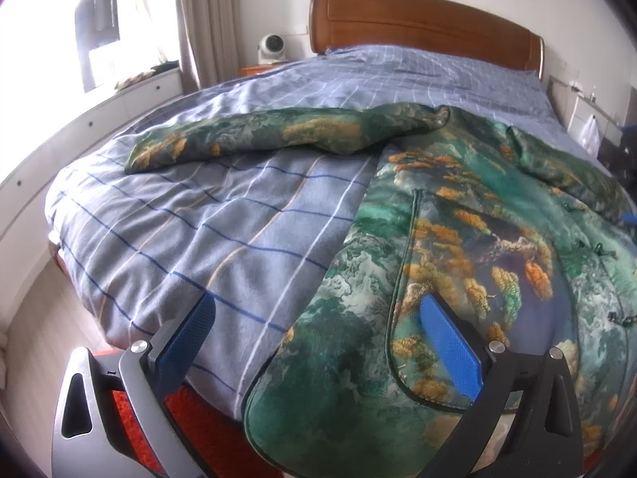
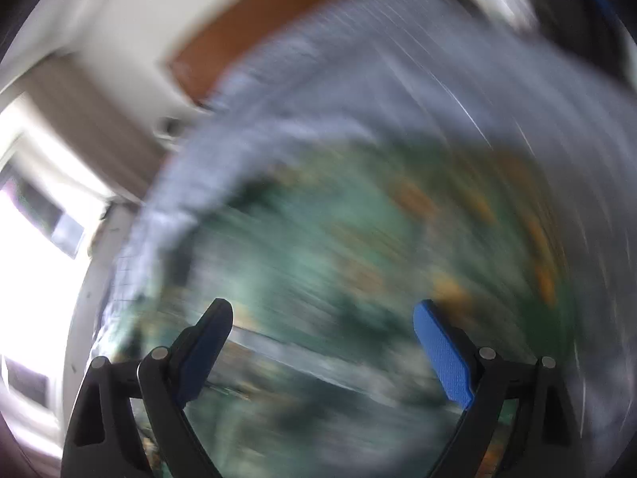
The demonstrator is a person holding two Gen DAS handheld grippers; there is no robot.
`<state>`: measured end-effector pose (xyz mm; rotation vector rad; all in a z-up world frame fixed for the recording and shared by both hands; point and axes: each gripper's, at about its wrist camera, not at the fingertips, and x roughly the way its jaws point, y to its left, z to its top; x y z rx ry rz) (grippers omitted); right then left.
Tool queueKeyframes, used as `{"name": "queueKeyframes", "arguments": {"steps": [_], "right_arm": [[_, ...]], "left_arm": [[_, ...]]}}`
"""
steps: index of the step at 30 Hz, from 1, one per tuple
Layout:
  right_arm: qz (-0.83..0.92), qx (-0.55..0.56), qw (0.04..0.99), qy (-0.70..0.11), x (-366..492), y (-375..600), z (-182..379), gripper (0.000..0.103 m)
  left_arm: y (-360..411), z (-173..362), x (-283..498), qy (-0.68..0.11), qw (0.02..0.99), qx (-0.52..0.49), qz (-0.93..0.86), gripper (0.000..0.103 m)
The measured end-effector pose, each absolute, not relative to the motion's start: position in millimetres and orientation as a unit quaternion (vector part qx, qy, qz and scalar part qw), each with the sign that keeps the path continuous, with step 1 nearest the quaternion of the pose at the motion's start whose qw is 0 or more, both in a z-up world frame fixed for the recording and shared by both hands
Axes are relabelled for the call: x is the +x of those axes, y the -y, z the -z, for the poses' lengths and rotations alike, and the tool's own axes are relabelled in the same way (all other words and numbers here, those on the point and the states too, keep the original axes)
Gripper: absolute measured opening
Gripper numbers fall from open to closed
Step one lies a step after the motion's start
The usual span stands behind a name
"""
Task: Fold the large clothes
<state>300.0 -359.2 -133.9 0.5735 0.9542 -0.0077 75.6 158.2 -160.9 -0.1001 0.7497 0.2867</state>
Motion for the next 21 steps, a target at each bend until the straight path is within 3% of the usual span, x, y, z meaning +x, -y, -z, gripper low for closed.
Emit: {"name": "queueKeyframes", "arguments": {"steps": [2, 6, 12, 14, 18, 21], "right_arm": [[0.001, 0.308, 0.837, -0.452, 287.4, 371.7, 152.4, 0.086], [-0.012, 0.251, 0.871, -0.423, 277.0, 344.5, 119.0, 0.086], [-0.13, -0.086, 0.89, -0.429, 297.6, 189.2, 85.0, 0.085], [-0.15, -0.152, 0.874, -0.437, 308.9, 147.3, 102.5, 0.078], [-0.117, -0.263, 0.839, -0.461, 335.6, 109.5, 152.7, 0.052], [-0.074, -0.274, 0.837, -0.469, 355.7, 113.7, 173.8, 0.019]], "left_arm": [[-157.2, 160.8, 74.6, -0.363, 0.92, -0.046, -0.141, 0.103], [-156.5, 161.3, 73.7, -0.363, 0.92, -0.044, -0.143, 0.103], [-152.1, 162.0, 73.9, -0.365, 0.92, -0.039, -0.136, 0.103], [-152.4, 161.8, 74.4, -0.367, 0.92, -0.04, -0.133, 0.103], [-156.0, 162.6, 73.7, -0.371, 0.919, -0.047, -0.128, 0.103], [-160.7, 163.1, 74.1, -0.372, 0.918, -0.055, -0.125, 0.103]]}}
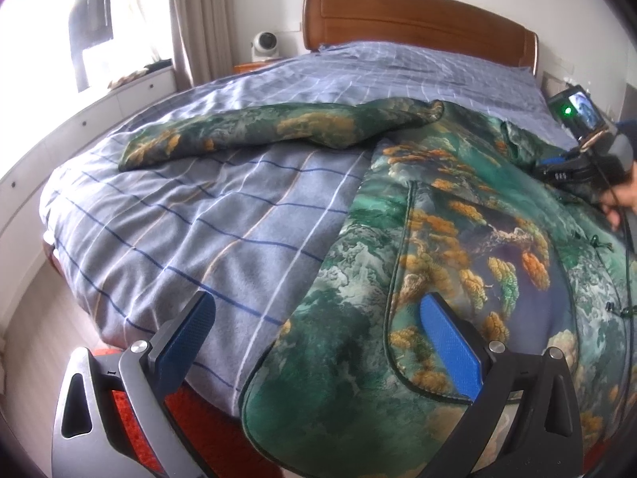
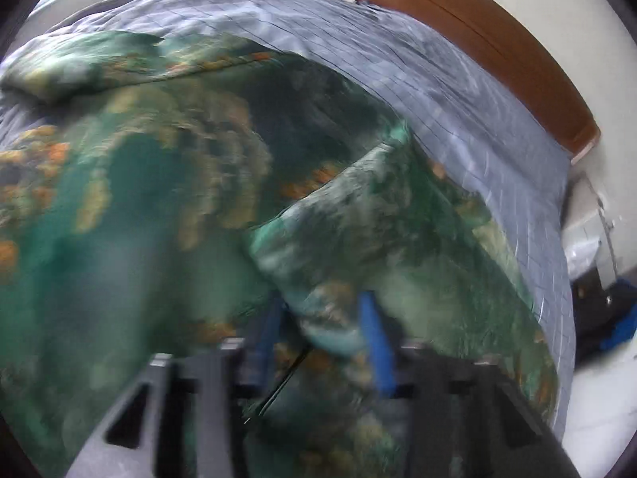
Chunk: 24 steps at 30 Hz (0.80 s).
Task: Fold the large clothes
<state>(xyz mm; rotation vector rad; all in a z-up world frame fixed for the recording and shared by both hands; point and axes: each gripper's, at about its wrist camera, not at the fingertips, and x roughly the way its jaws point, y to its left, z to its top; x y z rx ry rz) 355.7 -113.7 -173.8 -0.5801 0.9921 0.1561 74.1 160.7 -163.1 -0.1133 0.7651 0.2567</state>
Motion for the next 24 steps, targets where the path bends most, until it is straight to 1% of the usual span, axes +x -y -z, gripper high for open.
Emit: {"name": "queueKeyframes", "arguments": {"steps": [1, 4, 6, 7, 8, 10, 11, 12, 13, 16, 18, 20, 22, 24], "right_arm": [[-0.078, -0.252, 0.846, -0.463, 352.7, 118.8, 167.2, 0.011], [-0.117, -0.206, 0.863, -0.446, 330.8, 122.6, 143.3, 0.01], [-0.145, -0.218, 0.852, -0.454, 318.3, 115.1, 146.8, 0.01], [-0.154, -0.226, 0.84, -0.469, 315.0, 114.0, 154.6, 0.014], [-0.157, -0.227, 0.832, -0.481, 315.0, 112.4, 164.3, 0.021], [-0.148, -0.213, 0.844, -0.47, 313.4, 117.4, 168.6, 0.045], [-0.142, -0.2, 0.851, -0.465, 313.8, 120.9, 166.7, 0.051], [-0.138, -0.173, 0.86, -0.46, 314.8, 125.7, 163.6, 0.066], [-0.14, -0.124, 0.871, -0.454, 313.0, 136.2, 155.6, 0.072], [-0.146, -0.018, 0.887, -0.437, 296.8, 164.5, 132.8, 0.072], [-0.141, 0.013, 0.894, -0.425, 274.8, 177.2, 118.6, 0.073], [-0.13, 0.035, 0.902, -0.41, 242.3, 195.4, 105.2, 0.076], [-0.108, 0.045, 0.91, -0.397, 205.3, 214.5, 96.0, 0.082], [-0.08, 0.047, 0.918, -0.385, 160.7, 233.9, 93.6, 0.083]], "left_arm": [[-161.7, 163.3, 74.3, -0.373, 0.918, -0.058, -0.124, 0.103], [-163.7, 165.6, 78.5, -0.377, 0.915, -0.068, -0.122, 0.103], [-163.4, 168.4, 82.2, -0.381, 0.913, -0.073, -0.122, 0.103], [-162.9, 169.6, 83.8, -0.383, 0.913, -0.074, -0.123, 0.103], [-161.7, 170.0, 84.2, -0.383, 0.912, -0.072, -0.125, 0.103], [-157.6, 167.6, 80.2, -0.375, 0.916, -0.057, -0.132, 0.103], [-156.1, 166.7, 78.4, -0.373, 0.917, -0.05, -0.134, 0.103], [-154.2, 165.5, 76.2, -0.37, 0.918, -0.042, -0.136, 0.103], [-153.2, 164.7, 74.7, -0.368, 0.919, -0.039, -0.136, 0.103], [-155.4, 165.3, 76.5, -0.37, 0.918, -0.046, -0.133, 0.103], [-157.3, 166.2, 78.3, -0.372, 0.918, -0.054, -0.13, 0.103], [-158.5, 166.0, 78.2, -0.372, 0.918, -0.059, -0.128, 0.103], [-158.8, 165.8, 78.4, -0.372, 0.917, -0.059, -0.128, 0.103], [-158.7, 165.6, 78.0, -0.372, 0.918, -0.058, -0.127, 0.103]]}}
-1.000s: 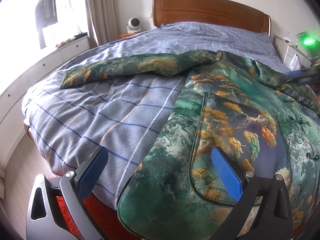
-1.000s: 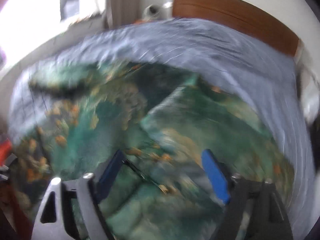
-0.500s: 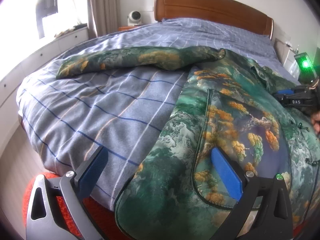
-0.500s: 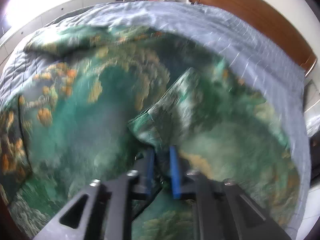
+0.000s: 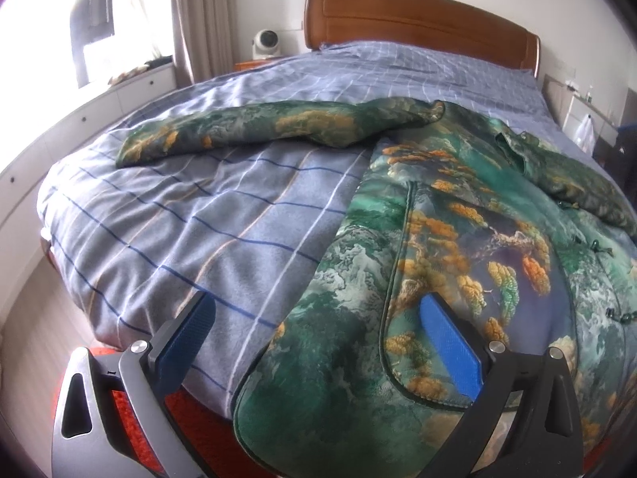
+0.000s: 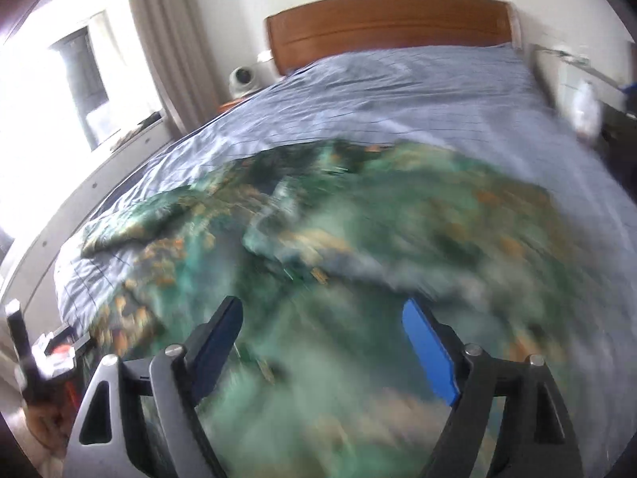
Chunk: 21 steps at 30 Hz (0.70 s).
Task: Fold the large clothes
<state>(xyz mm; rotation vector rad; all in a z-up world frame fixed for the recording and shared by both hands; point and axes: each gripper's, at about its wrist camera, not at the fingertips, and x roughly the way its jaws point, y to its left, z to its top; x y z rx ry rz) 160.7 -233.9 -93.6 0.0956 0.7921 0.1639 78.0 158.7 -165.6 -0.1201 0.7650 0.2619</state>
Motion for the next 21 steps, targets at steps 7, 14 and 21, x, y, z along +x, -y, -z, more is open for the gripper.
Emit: {"name": "queueKeyframes", "arguments": {"steps": [7, 14, 21], "right_arm": [[-0.004, 0.12, 0.919, -0.377, 63.0, 262.9, 108.8, 0.084], [0.009, 0.109, 0.935, -0.339, 41.0, 235.1, 121.3, 0.084], [-0.021, 0.087, 0.938, -0.334, 36.2, 214.1, 132.9, 0.084]], "left_arm": [[-152.5, 165.7, 77.8, -0.371, 0.918, -0.052, -0.127, 0.103], [-141.3, 166.9, 76.0, -0.366, 0.922, -0.022, -0.126, 0.102], [-139.9, 166.0, 74.9, -0.364, 0.923, -0.019, -0.127, 0.102]]}}
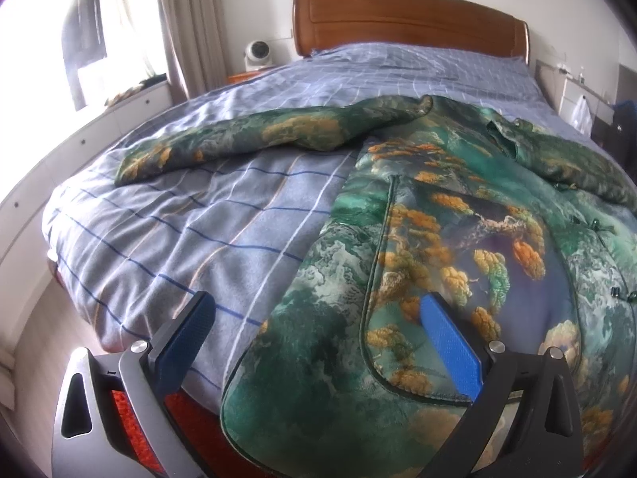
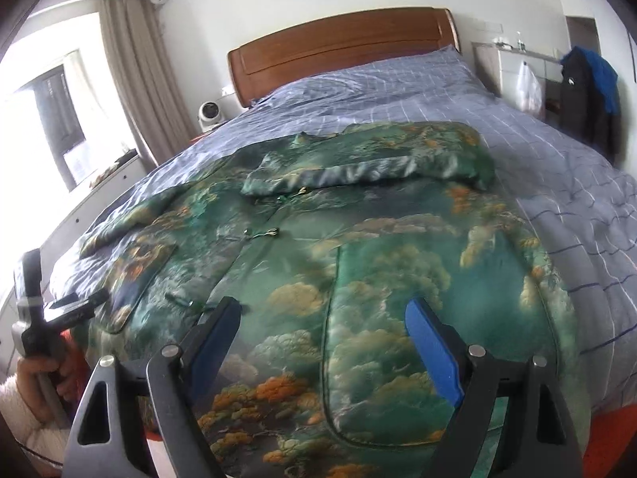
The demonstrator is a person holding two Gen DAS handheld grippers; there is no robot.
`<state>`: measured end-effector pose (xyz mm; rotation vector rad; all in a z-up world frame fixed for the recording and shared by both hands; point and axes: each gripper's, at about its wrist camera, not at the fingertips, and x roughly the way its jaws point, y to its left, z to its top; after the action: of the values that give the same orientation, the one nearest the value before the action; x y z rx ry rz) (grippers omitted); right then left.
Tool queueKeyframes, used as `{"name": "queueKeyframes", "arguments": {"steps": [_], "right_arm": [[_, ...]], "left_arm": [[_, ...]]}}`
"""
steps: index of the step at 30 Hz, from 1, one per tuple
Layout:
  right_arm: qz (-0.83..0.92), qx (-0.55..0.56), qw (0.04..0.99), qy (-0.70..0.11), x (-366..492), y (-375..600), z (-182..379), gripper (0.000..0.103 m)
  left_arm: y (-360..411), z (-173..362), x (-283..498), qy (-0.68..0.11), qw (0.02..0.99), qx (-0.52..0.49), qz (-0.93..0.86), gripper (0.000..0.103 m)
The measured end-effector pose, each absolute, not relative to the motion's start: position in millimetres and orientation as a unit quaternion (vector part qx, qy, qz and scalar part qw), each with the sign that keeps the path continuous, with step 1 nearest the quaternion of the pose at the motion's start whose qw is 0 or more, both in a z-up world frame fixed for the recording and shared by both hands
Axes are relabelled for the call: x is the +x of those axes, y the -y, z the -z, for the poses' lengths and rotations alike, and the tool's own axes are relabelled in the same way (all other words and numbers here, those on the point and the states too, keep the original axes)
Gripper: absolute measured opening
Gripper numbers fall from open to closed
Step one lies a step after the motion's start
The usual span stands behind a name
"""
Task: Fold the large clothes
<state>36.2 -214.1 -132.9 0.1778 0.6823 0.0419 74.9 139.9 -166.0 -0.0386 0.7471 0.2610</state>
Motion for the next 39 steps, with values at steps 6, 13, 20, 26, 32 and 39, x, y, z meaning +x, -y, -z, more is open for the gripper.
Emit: {"name": "queueKeyframes", "arguments": {"steps": [6, 13, 20, 26, 32, 39], "right_arm": [[-0.014, 0.069, 0.946, -0.315, 28.8, 212.0, 125.9, 0.084], [-0.018, 0.061, 0.946, -0.319, 29.3, 208.8, 127.2, 0.084], [-0.023, 0.044, 0.947, -0.318, 27.9, 202.2, 127.9, 0.084], [-0.026, 0.032, 0.949, -0.312, 26.3, 198.0, 126.0, 0.084], [-0.031, 0.028, 0.948, -0.315, 27.0, 194.8, 127.1, 0.084], [-0.034, 0.024, 0.948, -0.317, 26.8, 192.4, 128.3, 0.084]], "left_arm": [[-139.7, 166.1, 75.2, -0.364, 0.922, -0.017, -0.127, 0.102], [-139.6, 165.9, 74.6, -0.366, 0.922, -0.017, -0.127, 0.103], [-139.6, 166.2, 74.9, -0.367, 0.921, -0.017, -0.127, 0.102], [-139.9, 166.9, 75.5, -0.367, 0.921, -0.016, -0.128, 0.103], [-139.6, 166.9, 75.7, -0.368, 0.921, -0.016, -0.128, 0.102], [-139.4, 167.0, 75.7, -0.367, 0.921, -0.016, -0.128, 0.103]]}}
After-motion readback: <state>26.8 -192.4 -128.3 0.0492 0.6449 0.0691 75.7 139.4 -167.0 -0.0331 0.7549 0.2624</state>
